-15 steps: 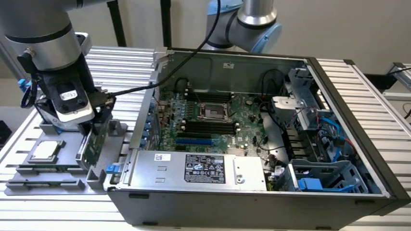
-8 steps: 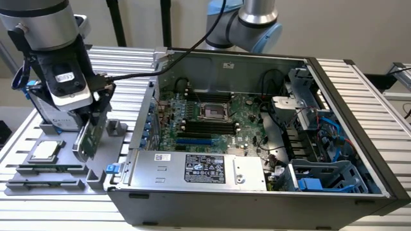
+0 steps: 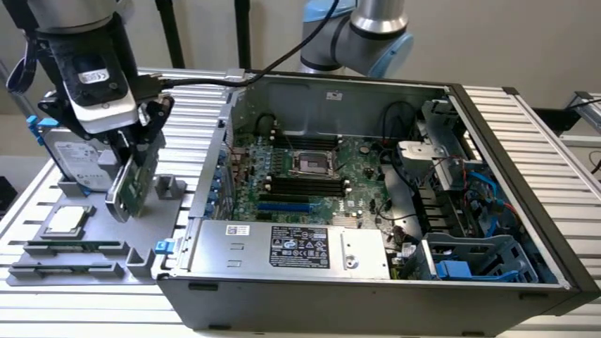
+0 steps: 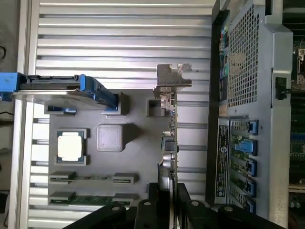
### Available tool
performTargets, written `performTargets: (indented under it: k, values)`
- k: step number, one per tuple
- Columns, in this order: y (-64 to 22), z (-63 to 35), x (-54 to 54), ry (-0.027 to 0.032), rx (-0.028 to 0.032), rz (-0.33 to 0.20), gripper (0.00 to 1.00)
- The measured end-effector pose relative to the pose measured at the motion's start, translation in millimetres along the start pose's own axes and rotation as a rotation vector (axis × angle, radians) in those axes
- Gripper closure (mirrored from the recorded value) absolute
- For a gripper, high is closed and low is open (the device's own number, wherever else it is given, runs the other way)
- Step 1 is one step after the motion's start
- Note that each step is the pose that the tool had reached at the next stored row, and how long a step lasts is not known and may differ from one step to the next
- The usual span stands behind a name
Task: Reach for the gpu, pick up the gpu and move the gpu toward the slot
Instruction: 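Pick up the gpu and move the gpu toward the slot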
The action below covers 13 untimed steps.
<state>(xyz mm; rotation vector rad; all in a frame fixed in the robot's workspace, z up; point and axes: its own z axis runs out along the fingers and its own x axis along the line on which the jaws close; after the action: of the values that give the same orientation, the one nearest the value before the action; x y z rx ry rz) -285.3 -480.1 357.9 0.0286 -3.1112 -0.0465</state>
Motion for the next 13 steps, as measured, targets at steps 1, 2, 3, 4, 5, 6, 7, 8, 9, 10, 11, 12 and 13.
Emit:
performTargets:
  k: [1,2,3,4,5,6,7,8,9,10,11,12,13]
  values:
    - [0.1,-4.6,-2.2,0.0005,-0.0001,0.0,0.74]
    - [0.2,-9.3,-4.8,0.0012,-0.0001,0.0,0.74]
    - [0.3,-13.7,-7.6,0.0017,-0.0003,0.0,0.74]
    - [0.3,-18.3,-10.9,0.0023,-0.0005,0.0,0.74]
    - [0.4,-22.9,-14.6,0.0031,-0.0005,0.0,0.74]
    - [0.5,-27.7,-18.9,0.0038,-0.0008,0.0,0.74]
    - [0.5,-32.2,-23.1,0.0046,-0.001,0.0,0.74]
    - [0.6,-37.2,-27.8,0.0056,-0.0013,0.0,0.74]
    - [0.6,-41.8,-32.2,0.0066,-0.0018,0.0,0.74]
    - [0.7,-46.5,-36.5,0.0076,-0.0023,0.0,0.74]
    - [0.7,-51.1,-40.9,0.0089,-0.0027,0.0,0.74]
    - [0.8,-55.7,-45.3,0.0099,-0.0033,0.0,0.74]
    - [0.8,-60.2,-49.6,0.0111,-0.0038,0.0,0.74]
